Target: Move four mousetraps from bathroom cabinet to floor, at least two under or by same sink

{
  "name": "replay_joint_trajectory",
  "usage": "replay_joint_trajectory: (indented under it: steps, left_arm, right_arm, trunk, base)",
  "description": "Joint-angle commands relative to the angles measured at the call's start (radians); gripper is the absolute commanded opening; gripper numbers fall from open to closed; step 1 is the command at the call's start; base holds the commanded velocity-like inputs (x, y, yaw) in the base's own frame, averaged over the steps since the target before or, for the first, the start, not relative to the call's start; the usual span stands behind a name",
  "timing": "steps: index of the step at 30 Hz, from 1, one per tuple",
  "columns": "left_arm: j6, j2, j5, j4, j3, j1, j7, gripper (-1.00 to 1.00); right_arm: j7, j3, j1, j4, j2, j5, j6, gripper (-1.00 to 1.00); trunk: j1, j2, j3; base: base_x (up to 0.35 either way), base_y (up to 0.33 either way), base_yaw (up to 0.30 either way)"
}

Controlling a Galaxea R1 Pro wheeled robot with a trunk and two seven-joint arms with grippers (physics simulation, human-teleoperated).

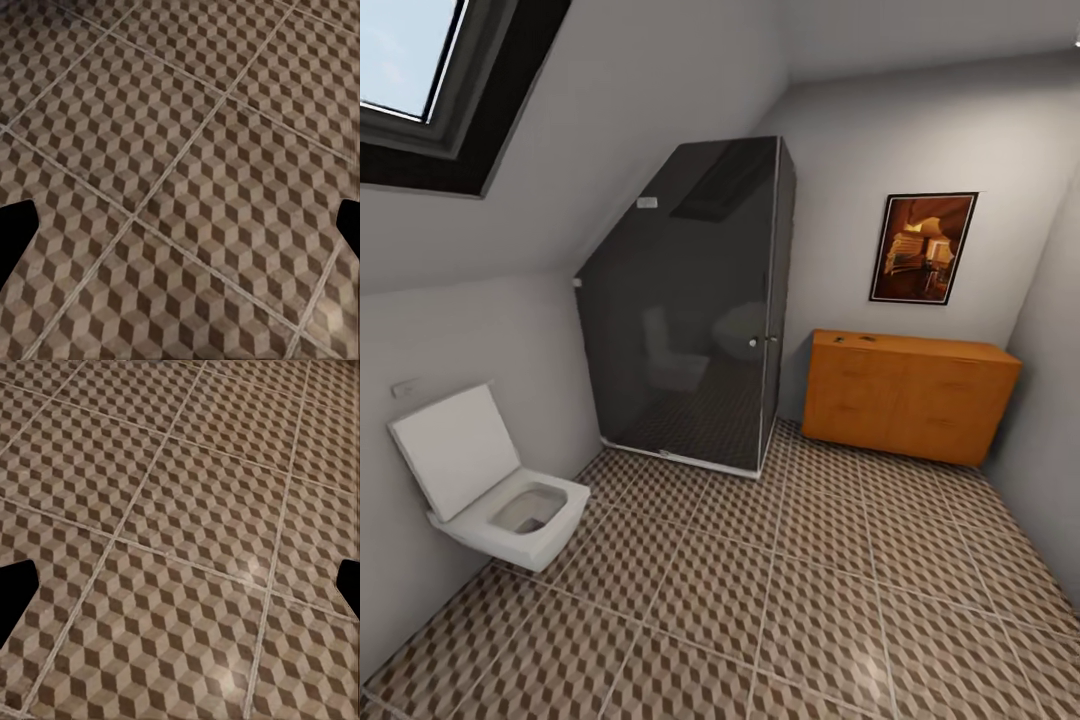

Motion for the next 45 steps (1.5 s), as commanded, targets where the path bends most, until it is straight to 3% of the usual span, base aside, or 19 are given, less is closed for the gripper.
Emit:
replay_joint_trajectory:
  steps: [1,9,45]
  left_arm:
    - [-0.011,0.000,0.004,0.003,-0.008,-0.001,0.001,1.00]
    - [-0.043,-0.001,0.004,0.005,-0.007,-0.001,0.001,1.00]
    - [-0.039,-0.005,0.003,0.004,-0.009,-0.001,0.002,1.00]
  right_arm:
    - [-0.010,0.001,-0.001,0.002,0.000,0.010,-0.002,1.00]
    - [-0.011,0.001,-0.001,0.002,0.000,0.012,-0.005,1.00]
    - [-0.008,0.003,-0.001,0.004,0.000,0.012,-0.002,1.00]
  trunk:
    - [0.001,-0.001,0.000]
    - [0.001,-0.001,-0.002]
    - [0.001,-0.001,-0.010]
  base:
    - [0.324,0.000,-0.300]
    - [0.326,0.000,-0.298]
    - [0.327,0.000,-0.270]
